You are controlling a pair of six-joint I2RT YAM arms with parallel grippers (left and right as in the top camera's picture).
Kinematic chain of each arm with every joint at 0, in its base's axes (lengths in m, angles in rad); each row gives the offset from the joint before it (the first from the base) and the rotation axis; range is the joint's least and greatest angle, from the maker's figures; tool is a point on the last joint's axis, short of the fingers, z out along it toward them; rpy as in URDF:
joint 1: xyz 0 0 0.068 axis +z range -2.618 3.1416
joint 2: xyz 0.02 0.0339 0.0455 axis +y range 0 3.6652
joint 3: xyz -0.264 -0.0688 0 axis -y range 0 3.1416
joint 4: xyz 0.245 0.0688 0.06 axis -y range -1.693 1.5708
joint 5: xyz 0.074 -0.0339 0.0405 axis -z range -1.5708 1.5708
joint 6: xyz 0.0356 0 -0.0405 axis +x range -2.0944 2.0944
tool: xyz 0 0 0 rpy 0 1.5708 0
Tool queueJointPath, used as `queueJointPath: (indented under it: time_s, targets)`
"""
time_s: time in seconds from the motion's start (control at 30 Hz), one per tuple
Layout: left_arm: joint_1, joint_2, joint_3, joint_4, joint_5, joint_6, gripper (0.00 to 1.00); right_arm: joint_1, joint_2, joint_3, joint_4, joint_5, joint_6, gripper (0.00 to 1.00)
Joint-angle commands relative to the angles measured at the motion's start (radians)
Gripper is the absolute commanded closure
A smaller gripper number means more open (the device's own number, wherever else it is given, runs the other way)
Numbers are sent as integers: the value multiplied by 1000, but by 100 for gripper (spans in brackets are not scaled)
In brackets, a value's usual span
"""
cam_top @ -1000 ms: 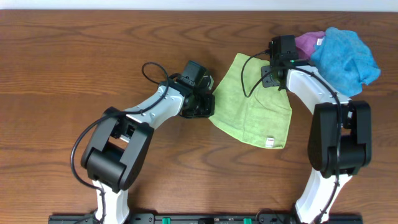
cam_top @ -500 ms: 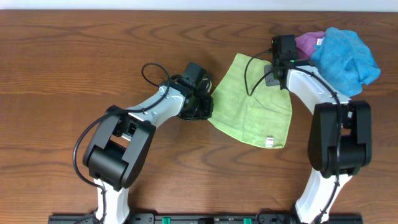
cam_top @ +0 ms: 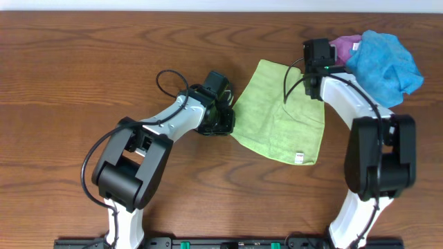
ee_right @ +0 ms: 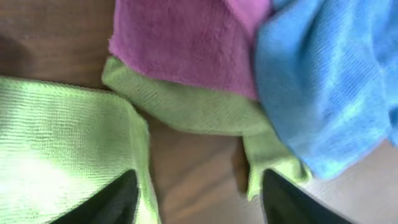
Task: Fold the cloth
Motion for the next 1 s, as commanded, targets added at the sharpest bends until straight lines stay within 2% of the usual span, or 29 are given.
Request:
queueJointPath:
  time_s: [0.0,0.13,0.23,0.37,0.5,0.57,0.7,0.97]
  targets:
    - [32,3,20,-11,-24,28,94,6,-151,15,-31,-109,66,29]
    - [89,-27,26,-21,7,25,94,0,-309,15,-110,-303,89,23]
    - [139,-61,26,-32,36,26,91,-14,-391,15,-213,-382,116,24]
    - [200,-103,27,-41,82,26,72,-80,-455,12,-393,-539,184,24]
    - [235,-123,27,-41,121,27,51,-167,-499,-33,-494,-687,196,24]
    - [240,-123,27,-43,133,33,43,-209,-533,-83,-501,-747,200,24]
    - [231,-121,26,-45,126,52,34,-315,-663,-264,-458,-911,224,22]
    - [204,-80,24,13,150,69,32,-395,-879,-514,-399,-1086,265,21]
